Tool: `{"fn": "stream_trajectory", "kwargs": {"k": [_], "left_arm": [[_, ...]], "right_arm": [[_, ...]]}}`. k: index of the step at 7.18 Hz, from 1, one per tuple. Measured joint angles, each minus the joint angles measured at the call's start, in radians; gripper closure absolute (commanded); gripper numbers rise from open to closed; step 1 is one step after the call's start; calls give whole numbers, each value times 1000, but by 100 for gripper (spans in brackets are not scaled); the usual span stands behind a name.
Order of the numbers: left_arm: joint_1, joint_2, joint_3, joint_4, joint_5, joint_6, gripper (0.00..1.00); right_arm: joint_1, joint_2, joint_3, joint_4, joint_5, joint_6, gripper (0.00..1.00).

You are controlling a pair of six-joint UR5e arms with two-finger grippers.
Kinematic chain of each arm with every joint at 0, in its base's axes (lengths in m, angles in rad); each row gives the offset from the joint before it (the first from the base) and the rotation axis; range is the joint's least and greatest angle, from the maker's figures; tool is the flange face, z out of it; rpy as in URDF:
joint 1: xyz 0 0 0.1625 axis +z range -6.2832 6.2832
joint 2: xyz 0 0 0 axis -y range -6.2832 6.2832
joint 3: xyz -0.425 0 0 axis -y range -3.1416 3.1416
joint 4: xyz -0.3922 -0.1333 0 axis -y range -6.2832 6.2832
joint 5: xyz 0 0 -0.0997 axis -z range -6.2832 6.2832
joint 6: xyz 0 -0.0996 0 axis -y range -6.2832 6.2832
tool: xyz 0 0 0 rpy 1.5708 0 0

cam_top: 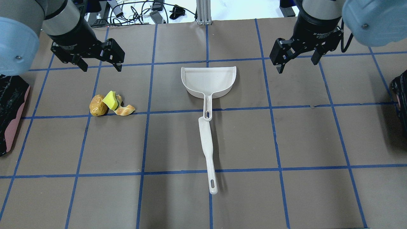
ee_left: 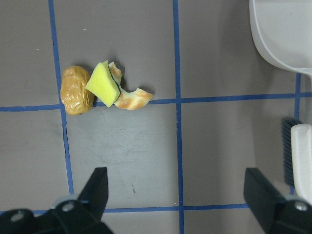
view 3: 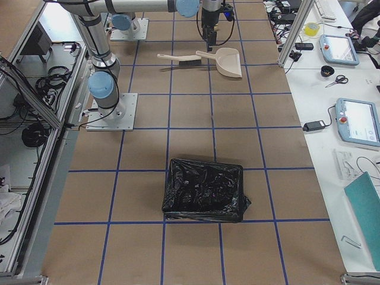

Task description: Sweep and dump trash in nearest bin

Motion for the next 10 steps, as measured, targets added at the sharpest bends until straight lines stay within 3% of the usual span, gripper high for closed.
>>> {"fn": "stream_trajectory", "kwargs": {"k": [7,10], "left_arm": [[13,-3,1,1,-7,4,0],[33,-85,33,91,-10,-37,0]], "right_arm": [[1,-10,3,28,-7,13,0],[3,-57,13,100,5,28,0]]}}
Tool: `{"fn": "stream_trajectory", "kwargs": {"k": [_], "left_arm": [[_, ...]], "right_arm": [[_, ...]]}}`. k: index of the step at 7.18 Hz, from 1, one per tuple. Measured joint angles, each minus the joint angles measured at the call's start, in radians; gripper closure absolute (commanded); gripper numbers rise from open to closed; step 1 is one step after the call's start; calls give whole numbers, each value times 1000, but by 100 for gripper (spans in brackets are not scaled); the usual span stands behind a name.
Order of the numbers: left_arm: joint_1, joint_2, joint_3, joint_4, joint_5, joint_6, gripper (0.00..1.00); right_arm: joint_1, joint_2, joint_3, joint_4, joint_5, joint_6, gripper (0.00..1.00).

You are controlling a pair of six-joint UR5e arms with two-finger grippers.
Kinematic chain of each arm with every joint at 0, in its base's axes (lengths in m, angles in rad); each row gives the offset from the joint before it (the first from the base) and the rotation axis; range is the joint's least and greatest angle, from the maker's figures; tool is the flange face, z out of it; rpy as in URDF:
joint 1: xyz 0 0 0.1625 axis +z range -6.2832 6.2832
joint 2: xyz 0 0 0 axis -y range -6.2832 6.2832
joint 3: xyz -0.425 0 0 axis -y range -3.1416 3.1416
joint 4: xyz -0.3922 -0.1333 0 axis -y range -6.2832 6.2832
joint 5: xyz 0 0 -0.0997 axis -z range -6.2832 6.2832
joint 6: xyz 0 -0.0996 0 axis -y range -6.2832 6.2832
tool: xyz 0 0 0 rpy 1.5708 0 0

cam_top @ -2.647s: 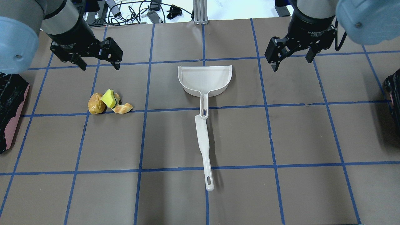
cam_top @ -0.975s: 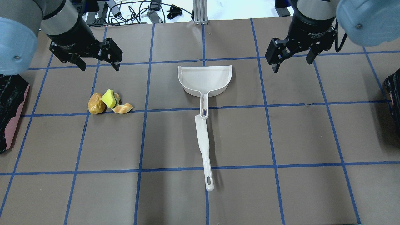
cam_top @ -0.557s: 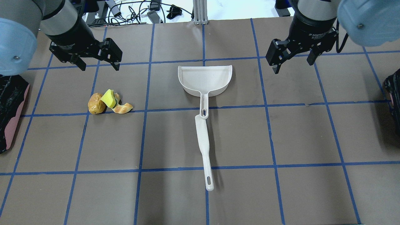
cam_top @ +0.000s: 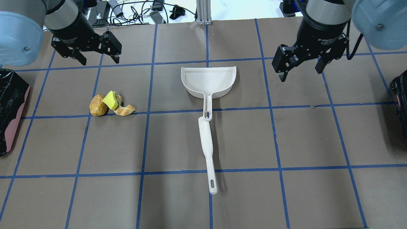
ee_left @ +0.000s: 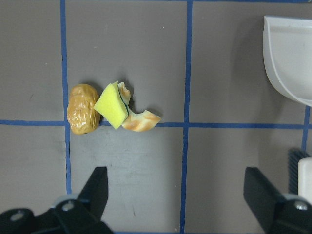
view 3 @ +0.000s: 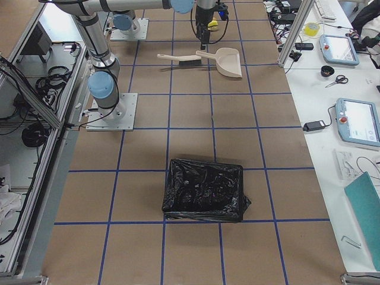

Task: Sweep and dump trash in nearest bin
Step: 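Grasp the white dustpan handle with left gripper while right gripper grasps the brush handle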

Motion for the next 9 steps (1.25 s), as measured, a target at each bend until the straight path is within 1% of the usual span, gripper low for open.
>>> {"fn": "stream_trajectory", "kwargs": {"k": [2,3,5,6,7,8,9], "left_arm": [[-25,-95,65,47,-10,-34,0],[-65,-144,111,54,-17,-73,0],[-157,-237,196,65,-21,-176,0],[-210,-277,218,87,-22,-212,0],[-263,-317,227,113,-23,-233,0],[-307,-352,229,126,-23,-241,0],[-339,-381,229,132,-30,-242,0]], "right_arm": [[9,-65,36,50,18,30,0],[31,-91,66,67,47,63,0],[150,-117,125,72,74,184,0],[222,-117,149,61,79,250,0],[284,-115,181,38,82,308,0],[340,-111,237,-21,85,358,0],[390,-101,310,-128,88,408,0]]}}
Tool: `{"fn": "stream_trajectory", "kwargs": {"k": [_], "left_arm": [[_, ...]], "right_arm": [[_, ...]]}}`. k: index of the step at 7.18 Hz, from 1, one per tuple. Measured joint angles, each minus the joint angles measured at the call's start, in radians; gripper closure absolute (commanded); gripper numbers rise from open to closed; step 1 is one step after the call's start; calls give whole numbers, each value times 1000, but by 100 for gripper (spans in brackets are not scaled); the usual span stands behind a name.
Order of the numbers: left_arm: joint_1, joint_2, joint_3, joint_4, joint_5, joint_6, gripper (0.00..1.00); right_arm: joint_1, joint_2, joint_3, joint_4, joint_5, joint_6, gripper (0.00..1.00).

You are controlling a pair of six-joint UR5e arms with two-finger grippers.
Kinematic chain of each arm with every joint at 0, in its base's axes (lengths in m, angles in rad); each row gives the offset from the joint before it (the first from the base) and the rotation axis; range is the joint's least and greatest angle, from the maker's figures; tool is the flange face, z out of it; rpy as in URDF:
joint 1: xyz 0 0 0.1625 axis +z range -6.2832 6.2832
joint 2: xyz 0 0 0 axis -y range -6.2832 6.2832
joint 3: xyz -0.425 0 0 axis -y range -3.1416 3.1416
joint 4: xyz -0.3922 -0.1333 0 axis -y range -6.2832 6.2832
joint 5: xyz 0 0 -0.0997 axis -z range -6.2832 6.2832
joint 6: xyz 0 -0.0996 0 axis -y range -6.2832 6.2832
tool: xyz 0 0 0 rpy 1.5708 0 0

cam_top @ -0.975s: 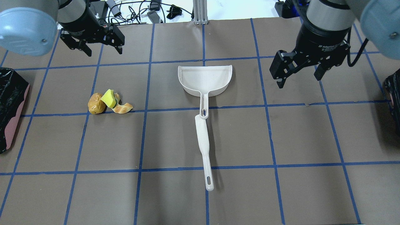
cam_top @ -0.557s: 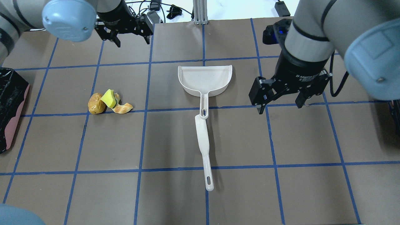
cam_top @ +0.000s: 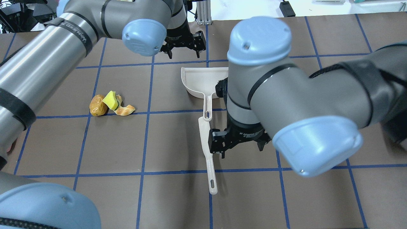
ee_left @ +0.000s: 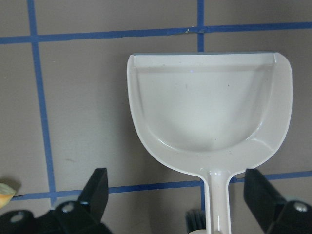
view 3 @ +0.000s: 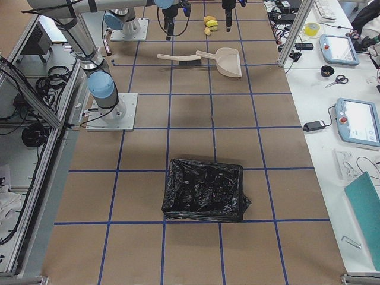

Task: Sweep and dump trash in nearest bin
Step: 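Grasp the white dustpan handle with left gripper while right gripper grasps the brush handle, then carry the dustpan beside the trash pile with left gripper while right gripper brings the brush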

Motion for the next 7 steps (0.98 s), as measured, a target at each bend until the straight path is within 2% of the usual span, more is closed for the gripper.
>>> {"fn": "stream_trajectory", "kwargs": {"k": [2,5,7], "left_arm": [[-42,-39,-15,1,-22,-5,0],[-83,-61,-86,-33,-26,10,0],[-100,-66,-104,-59,-41,11,1]], "right_arm": [[75,68,100,-190,-3,95,1],[151,195,129,-345,-15,151,8],[156,241,141,-388,-31,158,8]]}}
